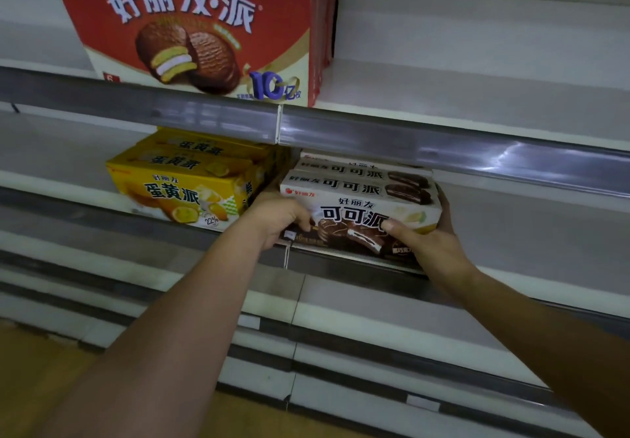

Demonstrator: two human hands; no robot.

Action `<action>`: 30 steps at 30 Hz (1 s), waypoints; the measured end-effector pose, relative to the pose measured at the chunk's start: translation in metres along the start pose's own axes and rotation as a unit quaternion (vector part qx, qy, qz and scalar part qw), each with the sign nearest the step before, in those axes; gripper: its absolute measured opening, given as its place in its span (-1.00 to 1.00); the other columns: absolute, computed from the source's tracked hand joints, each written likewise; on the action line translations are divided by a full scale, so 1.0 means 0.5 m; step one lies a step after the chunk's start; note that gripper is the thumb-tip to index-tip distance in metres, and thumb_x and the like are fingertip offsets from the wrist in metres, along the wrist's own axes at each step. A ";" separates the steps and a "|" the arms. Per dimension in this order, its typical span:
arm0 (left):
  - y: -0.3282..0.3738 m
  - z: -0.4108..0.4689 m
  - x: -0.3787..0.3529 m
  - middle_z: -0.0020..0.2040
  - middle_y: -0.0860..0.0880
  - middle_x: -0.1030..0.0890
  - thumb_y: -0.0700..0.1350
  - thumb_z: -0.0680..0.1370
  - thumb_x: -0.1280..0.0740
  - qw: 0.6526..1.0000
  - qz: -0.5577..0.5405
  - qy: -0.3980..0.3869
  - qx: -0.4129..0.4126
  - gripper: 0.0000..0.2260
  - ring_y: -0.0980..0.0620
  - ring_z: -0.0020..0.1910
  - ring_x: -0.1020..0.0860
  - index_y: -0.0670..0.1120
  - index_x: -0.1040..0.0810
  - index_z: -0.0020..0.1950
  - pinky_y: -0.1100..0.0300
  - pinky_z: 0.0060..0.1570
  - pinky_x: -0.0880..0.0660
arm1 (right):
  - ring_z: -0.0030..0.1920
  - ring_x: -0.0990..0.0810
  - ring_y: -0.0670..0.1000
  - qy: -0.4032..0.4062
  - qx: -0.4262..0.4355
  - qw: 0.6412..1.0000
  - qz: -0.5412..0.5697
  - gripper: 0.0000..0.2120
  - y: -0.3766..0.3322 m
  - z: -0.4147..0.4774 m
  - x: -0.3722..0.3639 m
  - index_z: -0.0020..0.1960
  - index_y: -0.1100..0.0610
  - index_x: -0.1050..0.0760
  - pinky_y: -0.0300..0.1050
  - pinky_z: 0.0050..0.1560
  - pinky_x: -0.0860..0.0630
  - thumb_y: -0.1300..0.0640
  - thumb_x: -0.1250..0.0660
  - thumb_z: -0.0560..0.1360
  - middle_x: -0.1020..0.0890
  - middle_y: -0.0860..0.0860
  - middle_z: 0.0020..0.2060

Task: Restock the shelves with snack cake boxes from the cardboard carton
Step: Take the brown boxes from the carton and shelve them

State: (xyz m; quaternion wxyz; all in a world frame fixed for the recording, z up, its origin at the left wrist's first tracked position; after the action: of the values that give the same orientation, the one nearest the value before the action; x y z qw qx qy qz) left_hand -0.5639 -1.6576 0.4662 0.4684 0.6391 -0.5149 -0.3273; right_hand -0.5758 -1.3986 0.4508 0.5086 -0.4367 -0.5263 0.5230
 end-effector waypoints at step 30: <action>-0.080 -0.172 0.039 0.44 -0.07 -0.47 -0.15 0.44 -0.58 0.945 0.252 0.085 -0.190 -0.33 -0.06 0.39 -0.48 -0.06 -0.40 0.50 0.08 0.35 -0.46 | 0.48 -0.30 0.12 0.126 0.021 0.985 -0.112 -0.13 -0.035 -0.117 -0.081 0.57 0.09 -0.16 -0.04 0.52 -0.21 0.01 -0.57 0.43 -0.16 0.05 0.52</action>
State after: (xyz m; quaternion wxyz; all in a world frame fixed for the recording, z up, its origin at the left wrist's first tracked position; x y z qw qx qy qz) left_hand -0.4674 -1.6529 0.4599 0.6898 0.4134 -0.5458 -0.2352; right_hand -0.5124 -1.4340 0.4613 0.6351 -0.4265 -0.4930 0.4143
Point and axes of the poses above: each hand's wrist, its own z-axis towards the middle knuckle, its own x-axis out of the back of the hand, y = z × x, the point moved 3 cm from there along z, towards the middle knuckle
